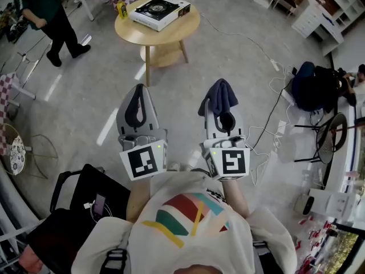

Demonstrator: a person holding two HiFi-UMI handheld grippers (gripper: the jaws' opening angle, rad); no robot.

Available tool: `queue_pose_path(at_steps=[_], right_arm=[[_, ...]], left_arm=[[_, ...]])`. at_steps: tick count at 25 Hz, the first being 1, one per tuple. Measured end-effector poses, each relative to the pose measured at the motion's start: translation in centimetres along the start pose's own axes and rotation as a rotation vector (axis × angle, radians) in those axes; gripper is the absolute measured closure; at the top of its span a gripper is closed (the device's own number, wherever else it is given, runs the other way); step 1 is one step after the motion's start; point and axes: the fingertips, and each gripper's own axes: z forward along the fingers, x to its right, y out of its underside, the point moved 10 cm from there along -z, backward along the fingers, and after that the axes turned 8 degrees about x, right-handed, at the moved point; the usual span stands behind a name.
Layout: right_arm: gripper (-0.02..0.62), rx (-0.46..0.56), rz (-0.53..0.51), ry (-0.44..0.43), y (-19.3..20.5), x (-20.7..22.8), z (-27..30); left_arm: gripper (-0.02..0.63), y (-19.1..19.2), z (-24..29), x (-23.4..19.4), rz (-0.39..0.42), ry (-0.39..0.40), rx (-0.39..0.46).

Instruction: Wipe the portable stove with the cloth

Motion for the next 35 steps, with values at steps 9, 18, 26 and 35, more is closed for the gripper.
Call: queue_pose_path(at_steps=[9, 18, 26, 35], right_arm=[[0.565, 0.028, 0.000, -0.016, 1.1, -1.4, 2.1], [0.565, 0.147, 0.207, -0.117, 2.1, 1.3, 6.8], [0.565, 0.144, 0.185, -0.123, 3.5, 5.7, 14.8], [0.565, 0.126, 0.194, -0.181, 4.3, 11.6, 28.3]], left_arm=[[0.600, 2.0, 1.1, -3.5, -0.010, -0.046, 0.007], [0.600, 4.4, 4.4, -3.9, 0.012, -0.062, 0.033], [0.600, 6.6, 12.3, -4.9, 0.069, -0.092, 0.040], [0.600, 10.4, 25.2, -5.3, 0.099, -0.124, 0.021]])
